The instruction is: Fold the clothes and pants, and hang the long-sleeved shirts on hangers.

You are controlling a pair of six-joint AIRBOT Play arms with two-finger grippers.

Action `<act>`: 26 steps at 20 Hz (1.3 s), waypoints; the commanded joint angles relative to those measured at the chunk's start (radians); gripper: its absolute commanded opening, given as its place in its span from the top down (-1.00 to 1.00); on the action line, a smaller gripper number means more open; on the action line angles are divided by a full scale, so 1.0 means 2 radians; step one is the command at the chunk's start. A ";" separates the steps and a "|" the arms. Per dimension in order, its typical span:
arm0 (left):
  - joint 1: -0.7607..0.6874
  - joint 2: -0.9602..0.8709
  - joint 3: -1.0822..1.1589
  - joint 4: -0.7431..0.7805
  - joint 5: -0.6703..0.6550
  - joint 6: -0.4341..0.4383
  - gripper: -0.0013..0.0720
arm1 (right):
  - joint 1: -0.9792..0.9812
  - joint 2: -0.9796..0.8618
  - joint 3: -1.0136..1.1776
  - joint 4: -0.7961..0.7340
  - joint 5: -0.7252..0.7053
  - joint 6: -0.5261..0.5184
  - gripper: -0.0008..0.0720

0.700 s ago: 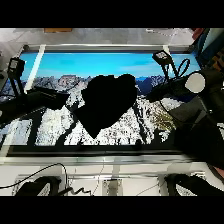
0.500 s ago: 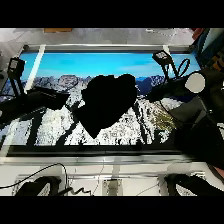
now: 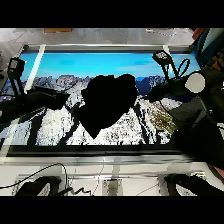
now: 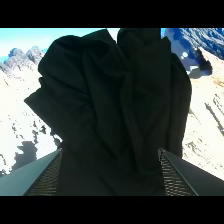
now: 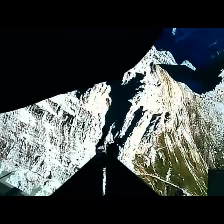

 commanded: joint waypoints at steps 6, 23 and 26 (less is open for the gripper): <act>0.000 0.000 0.000 -0.002 0.004 0.000 -0.96 | 0.001 0.000 0.000 0.079 -0.052 0.021 0.90; 0.001 0.000 0.000 0.000 0.072 0.000 -0.96 | 0.296 -0.221 0.000 0.042 -0.098 -0.266 -0.18; 0.001 0.000 0.000 0.000 0.072 0.000 -0.96 | 0.306 -0.233 0.000 0.039 -0.148 -0.312 -0.18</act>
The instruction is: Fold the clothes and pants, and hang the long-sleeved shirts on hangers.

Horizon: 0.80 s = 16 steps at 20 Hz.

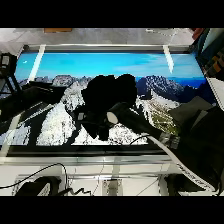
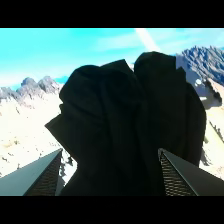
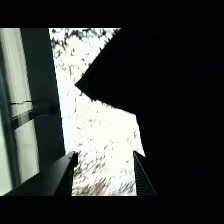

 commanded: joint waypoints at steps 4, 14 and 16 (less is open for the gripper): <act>0.000 0.000 0.000 0.000 0.007 0.000 -0.96 | 0.022 -0.039 0.000 -0.019 -0.108 -0.061 -0.17; 0.000 0.000 0.000 0.000 0.008 0.000 -0.96 | 0.019 -0.086 0.000 -0.028 -0.135 -0.083 0.33; 0.000 0.000 0.000 0.000 0.010 0.000 -0.96 | 0.018 -0.096 0.000 -0.035 -0.135 -0.083 0.29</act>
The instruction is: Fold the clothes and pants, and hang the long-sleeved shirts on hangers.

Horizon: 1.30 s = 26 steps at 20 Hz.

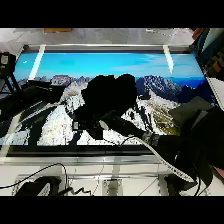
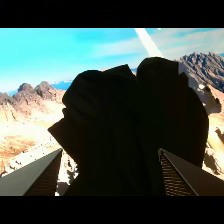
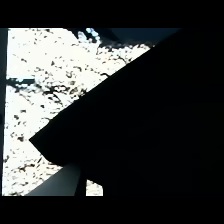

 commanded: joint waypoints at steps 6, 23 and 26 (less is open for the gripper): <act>0.000 0.000 0.000 0.000 0.007 0.000 -0.96 | -0.014 -0.018 0.001 -0.021 -0.006 -0.002 0.11; 0.000 0.000 0.000 0.003 0.008 0.000 0.93 | -0.094 0.059 0.134 -0.121 0.037 0.304 0.90; 0.001 0.000 -0.007 0.048 -0.018 -0.006 0.94 | -0.173 0.102 0.152 -0.118 0.074 0.421 0.90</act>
